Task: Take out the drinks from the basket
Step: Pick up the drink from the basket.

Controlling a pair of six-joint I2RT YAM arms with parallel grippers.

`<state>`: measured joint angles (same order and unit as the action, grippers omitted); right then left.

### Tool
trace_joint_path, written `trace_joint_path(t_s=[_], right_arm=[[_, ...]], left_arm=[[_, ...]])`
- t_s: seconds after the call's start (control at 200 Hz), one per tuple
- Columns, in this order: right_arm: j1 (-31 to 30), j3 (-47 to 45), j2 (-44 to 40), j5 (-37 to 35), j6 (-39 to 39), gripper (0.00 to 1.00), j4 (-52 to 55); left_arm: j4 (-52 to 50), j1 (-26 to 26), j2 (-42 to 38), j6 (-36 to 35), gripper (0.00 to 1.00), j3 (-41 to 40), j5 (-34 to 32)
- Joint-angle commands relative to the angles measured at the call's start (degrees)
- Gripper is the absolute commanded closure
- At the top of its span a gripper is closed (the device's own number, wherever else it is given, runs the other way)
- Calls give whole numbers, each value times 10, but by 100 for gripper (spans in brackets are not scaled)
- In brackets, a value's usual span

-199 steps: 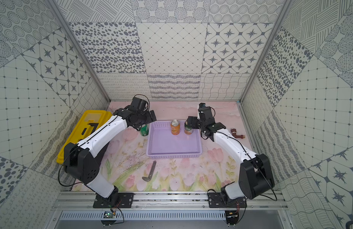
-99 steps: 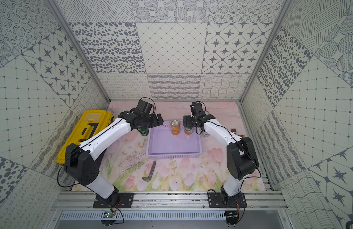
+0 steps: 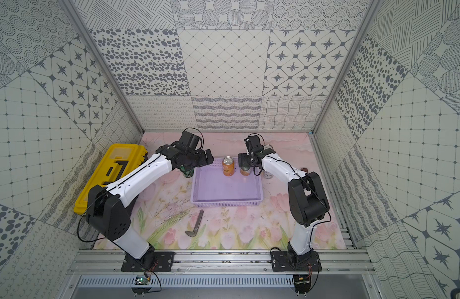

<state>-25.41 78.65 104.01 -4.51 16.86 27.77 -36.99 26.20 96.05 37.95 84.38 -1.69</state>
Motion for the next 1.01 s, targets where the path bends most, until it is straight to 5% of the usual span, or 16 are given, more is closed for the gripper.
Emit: trace_joint_path(t_s=[0.0, 0.455, 0.76, 1.001], right_arm=[[-5, 23, 15, -4, -11, 21, -3], [-28, 12, -59, -9, -24, 46, -5], [-42, -55, -227, -9, -8, 47, -4], [-40, -165, -379, -74, 25, 46, 4]], left_arm=[[6, 4, 5, 4, 0, 3, 4], [0, 7, 6, 1, 0, 10, 3], [3, 7, -3, 3, 0, 10, 7], [4, 8, -6, 2, 0, 10, 10]])
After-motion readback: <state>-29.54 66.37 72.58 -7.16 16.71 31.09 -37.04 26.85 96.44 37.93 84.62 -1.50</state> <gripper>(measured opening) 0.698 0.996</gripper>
